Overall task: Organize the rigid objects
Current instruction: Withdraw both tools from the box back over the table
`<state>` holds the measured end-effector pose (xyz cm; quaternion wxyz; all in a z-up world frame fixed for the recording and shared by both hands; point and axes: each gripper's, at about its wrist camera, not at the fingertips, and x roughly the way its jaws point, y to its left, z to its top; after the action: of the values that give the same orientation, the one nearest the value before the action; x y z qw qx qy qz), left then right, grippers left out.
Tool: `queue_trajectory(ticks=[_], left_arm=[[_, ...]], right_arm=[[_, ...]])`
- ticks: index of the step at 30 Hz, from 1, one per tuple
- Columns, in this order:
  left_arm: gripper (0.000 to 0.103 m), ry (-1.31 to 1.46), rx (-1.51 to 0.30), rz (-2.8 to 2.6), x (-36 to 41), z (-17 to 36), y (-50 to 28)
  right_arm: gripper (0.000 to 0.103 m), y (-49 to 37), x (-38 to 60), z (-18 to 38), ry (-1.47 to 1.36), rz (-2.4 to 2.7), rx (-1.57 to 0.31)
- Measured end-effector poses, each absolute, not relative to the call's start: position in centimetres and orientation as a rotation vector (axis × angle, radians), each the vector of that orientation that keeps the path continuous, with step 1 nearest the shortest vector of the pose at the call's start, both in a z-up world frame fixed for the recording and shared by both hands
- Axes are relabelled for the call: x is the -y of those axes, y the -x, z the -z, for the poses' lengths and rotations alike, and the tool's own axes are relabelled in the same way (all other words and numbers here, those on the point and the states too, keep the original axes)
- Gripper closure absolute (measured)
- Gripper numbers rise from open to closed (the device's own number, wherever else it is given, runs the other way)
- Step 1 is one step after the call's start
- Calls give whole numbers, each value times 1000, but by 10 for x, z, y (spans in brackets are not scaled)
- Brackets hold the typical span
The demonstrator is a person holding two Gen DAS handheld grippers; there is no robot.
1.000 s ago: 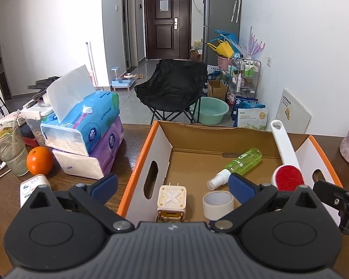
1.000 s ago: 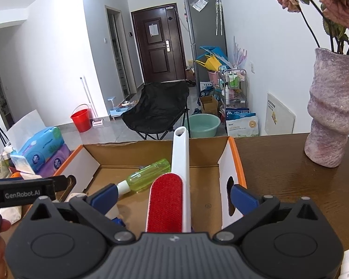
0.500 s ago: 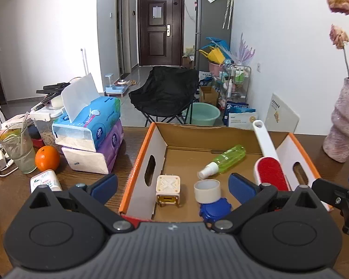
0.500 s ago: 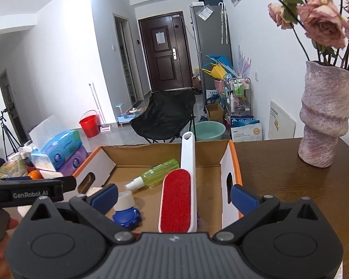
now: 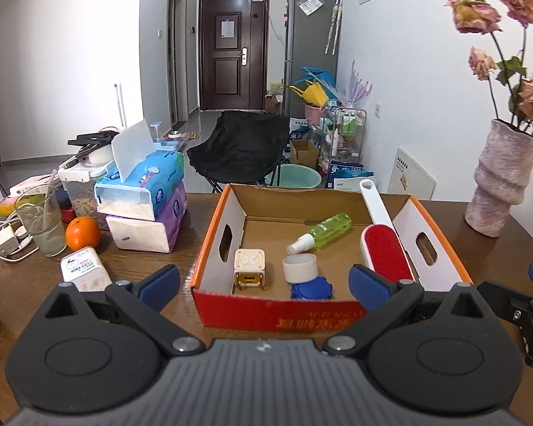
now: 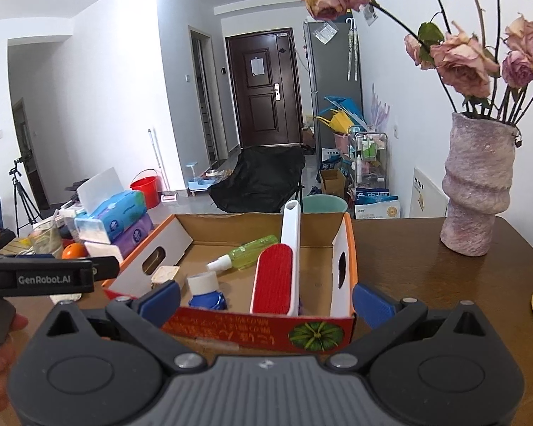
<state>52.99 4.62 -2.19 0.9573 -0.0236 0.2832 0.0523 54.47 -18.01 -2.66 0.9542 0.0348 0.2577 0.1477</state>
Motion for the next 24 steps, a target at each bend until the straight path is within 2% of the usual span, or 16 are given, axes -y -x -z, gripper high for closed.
queue_trajectory(ticks=[11, 24], left_arm=[[0, 27, -552, -72, -43, 25, -472], [0, 3, -568, -84, -52, 53, -409]], right_arm=[[0, -490, 197, 27, -43, -288, -518], [0, -430, 216, 39, -18, -275, -513]])
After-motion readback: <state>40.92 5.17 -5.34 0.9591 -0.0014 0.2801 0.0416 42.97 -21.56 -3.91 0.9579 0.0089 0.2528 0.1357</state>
